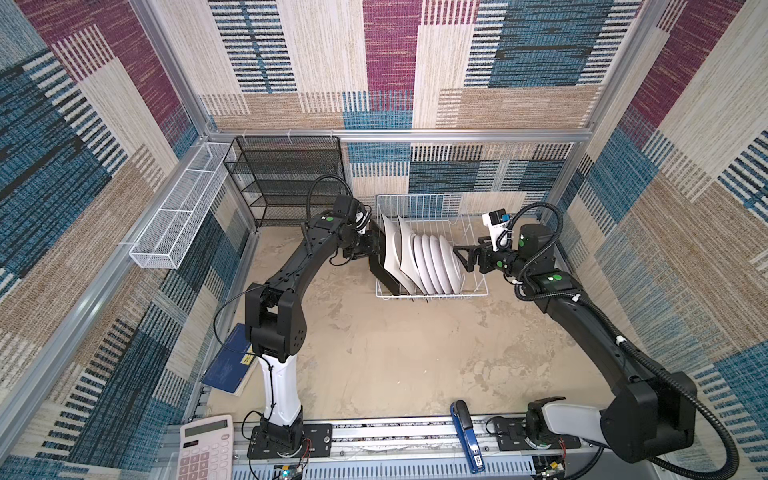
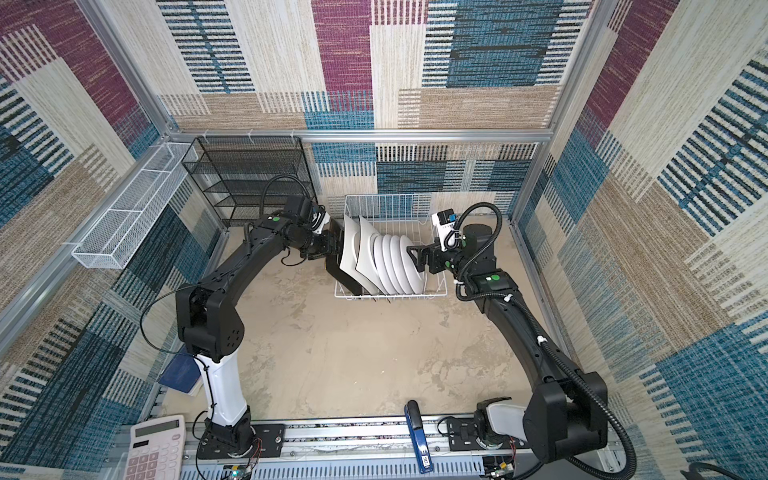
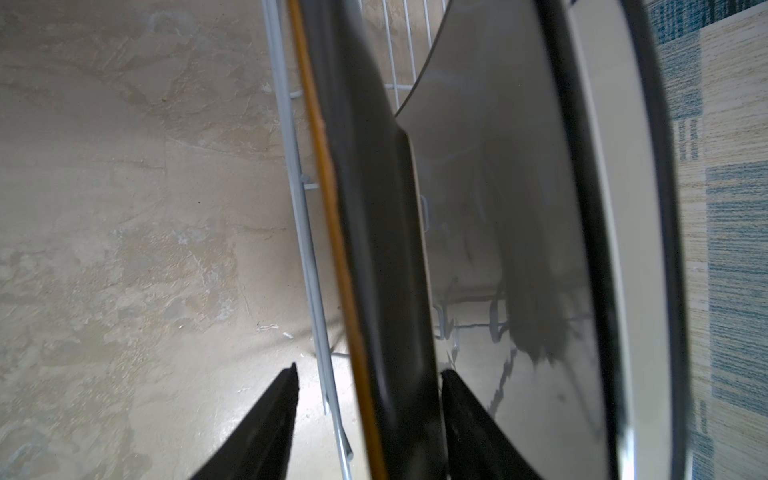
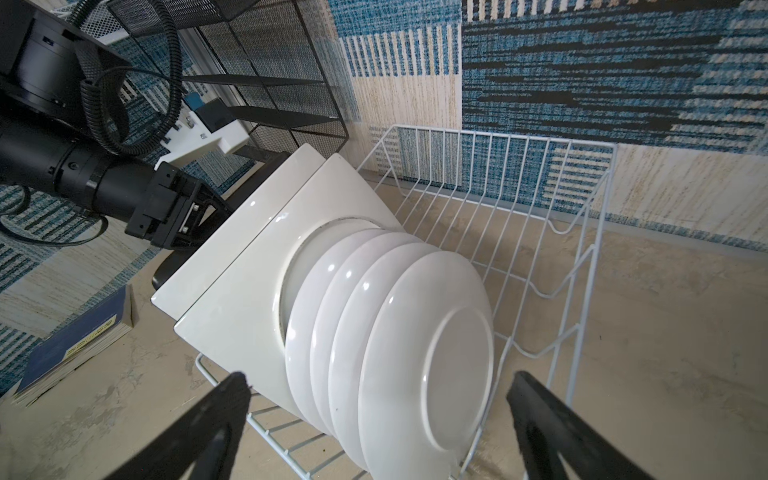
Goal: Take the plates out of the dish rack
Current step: 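Close the left gripper on the dark plate's rim while the right gripper waits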
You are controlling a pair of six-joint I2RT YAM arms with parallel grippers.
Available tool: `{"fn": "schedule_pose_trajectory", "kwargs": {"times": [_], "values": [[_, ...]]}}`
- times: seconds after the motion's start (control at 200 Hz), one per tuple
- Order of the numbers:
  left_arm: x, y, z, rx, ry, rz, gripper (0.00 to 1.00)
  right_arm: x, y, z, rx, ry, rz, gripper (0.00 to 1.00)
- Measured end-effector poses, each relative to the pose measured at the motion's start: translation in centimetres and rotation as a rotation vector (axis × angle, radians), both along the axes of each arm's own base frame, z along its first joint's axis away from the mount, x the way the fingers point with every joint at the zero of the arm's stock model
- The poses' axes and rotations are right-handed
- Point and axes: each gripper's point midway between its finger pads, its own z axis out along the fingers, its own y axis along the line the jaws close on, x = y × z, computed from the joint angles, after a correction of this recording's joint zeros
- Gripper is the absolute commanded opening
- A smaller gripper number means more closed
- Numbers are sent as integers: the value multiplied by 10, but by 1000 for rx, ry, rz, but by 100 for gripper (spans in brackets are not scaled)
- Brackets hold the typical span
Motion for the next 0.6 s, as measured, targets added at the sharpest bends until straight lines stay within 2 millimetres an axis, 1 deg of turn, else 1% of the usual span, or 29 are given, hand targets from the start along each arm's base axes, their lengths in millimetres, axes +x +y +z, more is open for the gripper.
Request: {"fn": "schedule_pose_trajectory", "kwargs": {"times": [0.245, 0.371, 0.431, 0.601], "values": [[-3, -2, -4, -6, 15, 3, 47, 0, -4, -1, -6, -1, -25, 99], [-5, -2, -6, -9, 27, 9, 46, 1, -6, -3, -12, 1, -39, 99], [-5, -3, -6, -11, 28, 11, 43, 1, -6, -3, -13, 2, -40, 99], [-8, -4, -6, -17, 30, 12, 41, 1, -8, -5, -14, 4, -50, 99]]}}
